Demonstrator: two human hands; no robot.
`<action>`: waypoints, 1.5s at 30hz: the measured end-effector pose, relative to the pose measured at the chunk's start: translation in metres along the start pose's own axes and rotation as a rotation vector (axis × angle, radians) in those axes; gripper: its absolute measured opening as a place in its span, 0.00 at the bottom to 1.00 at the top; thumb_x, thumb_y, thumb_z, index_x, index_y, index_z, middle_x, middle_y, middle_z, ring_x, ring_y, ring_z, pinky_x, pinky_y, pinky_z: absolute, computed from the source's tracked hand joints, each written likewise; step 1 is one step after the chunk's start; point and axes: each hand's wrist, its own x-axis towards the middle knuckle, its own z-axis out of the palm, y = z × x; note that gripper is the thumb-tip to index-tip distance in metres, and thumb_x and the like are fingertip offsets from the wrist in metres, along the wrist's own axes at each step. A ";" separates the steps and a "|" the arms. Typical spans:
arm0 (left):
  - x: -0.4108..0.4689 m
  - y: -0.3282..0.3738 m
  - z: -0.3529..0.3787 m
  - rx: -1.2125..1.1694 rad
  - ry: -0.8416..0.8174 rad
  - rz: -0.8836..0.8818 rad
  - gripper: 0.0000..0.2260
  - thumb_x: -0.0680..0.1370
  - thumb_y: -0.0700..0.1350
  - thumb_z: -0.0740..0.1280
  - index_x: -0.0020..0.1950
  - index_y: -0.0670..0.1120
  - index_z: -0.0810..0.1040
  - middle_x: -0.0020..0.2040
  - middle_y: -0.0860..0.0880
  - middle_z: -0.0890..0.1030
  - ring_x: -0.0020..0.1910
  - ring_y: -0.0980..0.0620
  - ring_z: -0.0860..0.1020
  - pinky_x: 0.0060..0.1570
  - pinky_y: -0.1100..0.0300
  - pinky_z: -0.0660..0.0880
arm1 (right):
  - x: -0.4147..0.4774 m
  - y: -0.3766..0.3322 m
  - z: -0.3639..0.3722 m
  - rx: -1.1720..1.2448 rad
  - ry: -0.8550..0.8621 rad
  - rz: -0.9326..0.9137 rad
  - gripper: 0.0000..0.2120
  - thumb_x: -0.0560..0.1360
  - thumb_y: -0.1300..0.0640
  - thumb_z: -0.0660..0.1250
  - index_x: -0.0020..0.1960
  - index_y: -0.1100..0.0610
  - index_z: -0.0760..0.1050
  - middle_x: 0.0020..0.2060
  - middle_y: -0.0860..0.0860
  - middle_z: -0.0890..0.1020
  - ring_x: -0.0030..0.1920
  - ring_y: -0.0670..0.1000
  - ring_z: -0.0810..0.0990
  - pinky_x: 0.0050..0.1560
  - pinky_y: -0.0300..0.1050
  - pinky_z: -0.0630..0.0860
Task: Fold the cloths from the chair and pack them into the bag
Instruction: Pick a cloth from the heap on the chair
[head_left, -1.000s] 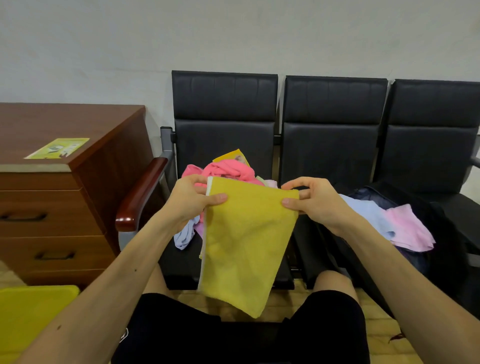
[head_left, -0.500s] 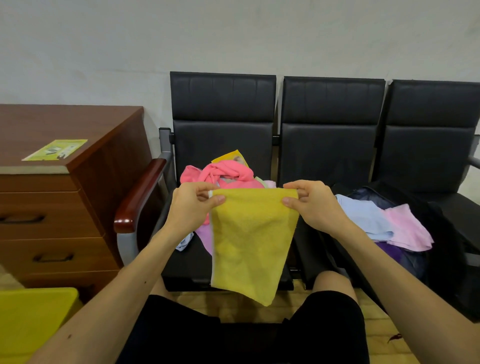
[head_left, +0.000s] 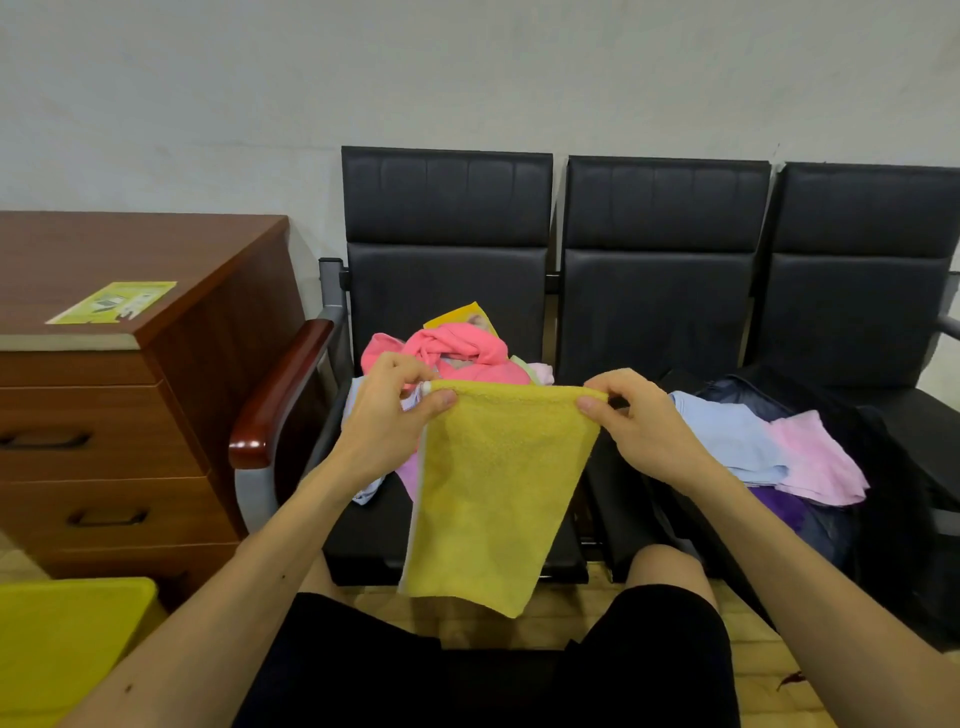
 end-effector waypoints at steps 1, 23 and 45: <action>-0.001 0.002 -0.001 -0.088 -0.026 -0.003 0.05 0.79 0.44 0.69 0.50 0.42 0.79 0.50 0.48 0.78 0.49 0.55 0.77 0.48 0.66 0.73 | -0.003 -0.003 -0.004 0.167 -0.071 0.062 0.08 0.81 0.54 0.64 0.53 0.57 0.79 0.50 0.54 0.81 0.52 0.50 0.80 0.58 0.51 0.77; 0.013 0.010 -0.015 -0.205 0.443 -0.172 0.07 0.81 0.46 0.67 0.52 0.43 0.74 0.41 0.53 0.73 0.38 0.61 0.72 0.36 0.71 0.69 | -0.084 -0.048 0.058 1.155 -0.452 0.464 0.22 0.67 0.61 0.79 0.60 0.57 0.81 0.59 0.59 0.83 0.58 0.59 0.83 0.58 0.55 0.79; -0.045 -0.006 0.026 -0.819 -0.116 -0.543 0.29 0.74 0.39 0.75 0.71 0.56 0.69 0.61 0.43 0.82 0.53 0.44 0.84 0.50 0.50 0.81 | -0.067 -0.018 0.035 0.796 -0.035 0.558 0.33 0.67 0.53 0.77 0.68 0.57 0.70 0.53 0.57 0.84 0.51 0.56 0.85 0.48 0.50 0.81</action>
